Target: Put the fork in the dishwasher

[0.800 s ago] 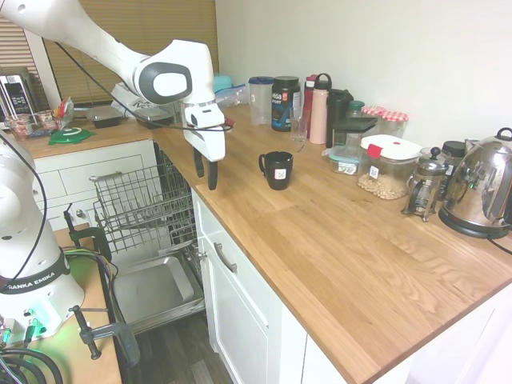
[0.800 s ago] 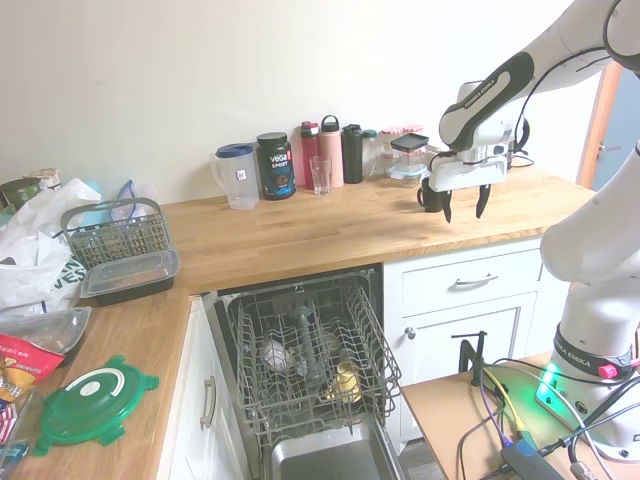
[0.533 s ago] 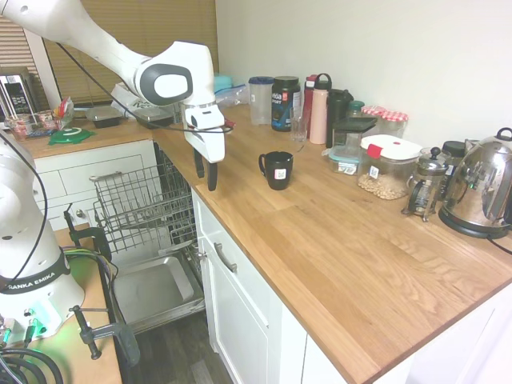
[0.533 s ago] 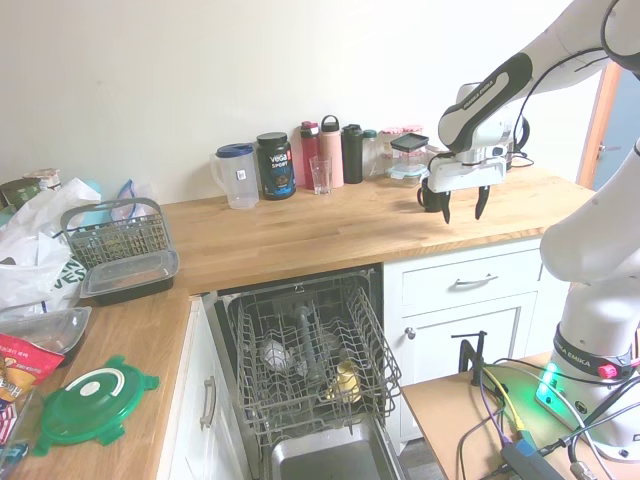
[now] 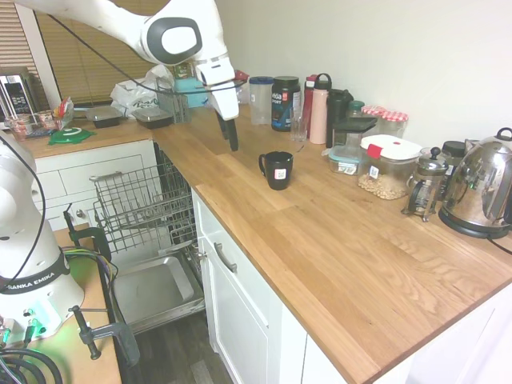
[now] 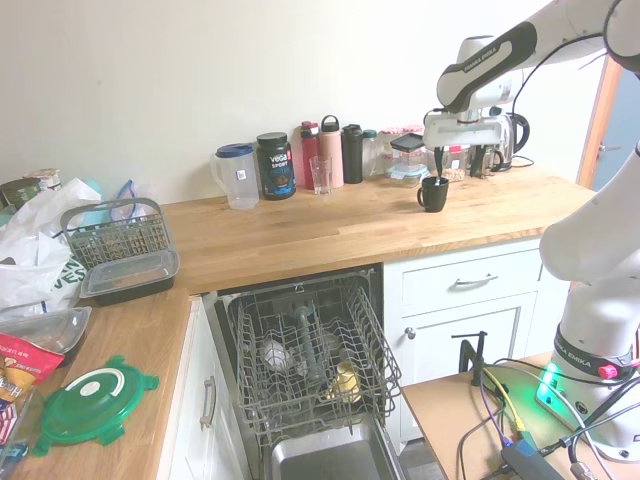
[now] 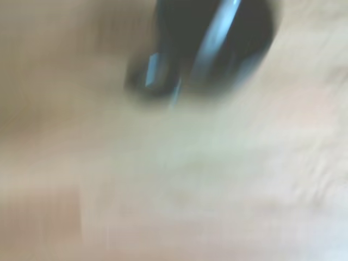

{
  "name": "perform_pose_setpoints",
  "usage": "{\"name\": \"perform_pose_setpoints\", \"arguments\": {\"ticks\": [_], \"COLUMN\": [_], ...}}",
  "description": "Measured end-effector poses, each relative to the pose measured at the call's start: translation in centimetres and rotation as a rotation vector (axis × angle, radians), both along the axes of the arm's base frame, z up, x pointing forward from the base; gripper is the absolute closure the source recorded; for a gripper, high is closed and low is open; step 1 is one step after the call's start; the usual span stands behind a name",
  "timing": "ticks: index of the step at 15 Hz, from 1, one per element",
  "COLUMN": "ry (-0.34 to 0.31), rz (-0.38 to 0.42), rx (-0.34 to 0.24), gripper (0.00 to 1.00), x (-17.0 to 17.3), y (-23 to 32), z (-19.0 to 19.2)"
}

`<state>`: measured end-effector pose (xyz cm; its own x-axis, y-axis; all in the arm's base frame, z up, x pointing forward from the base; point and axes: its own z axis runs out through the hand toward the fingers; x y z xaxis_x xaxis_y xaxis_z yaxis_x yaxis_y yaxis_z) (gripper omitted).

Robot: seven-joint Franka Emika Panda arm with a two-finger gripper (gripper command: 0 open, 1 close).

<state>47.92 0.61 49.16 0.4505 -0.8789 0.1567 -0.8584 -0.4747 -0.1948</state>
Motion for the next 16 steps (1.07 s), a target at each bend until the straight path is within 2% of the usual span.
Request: {"name": "perform_pose_setpoints", "arguments": {"ticks": [4,8,9,16], "ry": [-0.030,-0.063,-0.073,-0.078], "rz": [-0.092,-0.191,-0.207,-0.250], "rx": [0.005,-0.008,-0.010,-0.026], "gripper": [0.00,0.00,1.00,1.00], "x": [6.8,10.4,11.1,15.0], "y": [-1.0,-3.0,-3.3,-3.4], "z": [-0.5,-1.5,-1.7,-3.4]}}
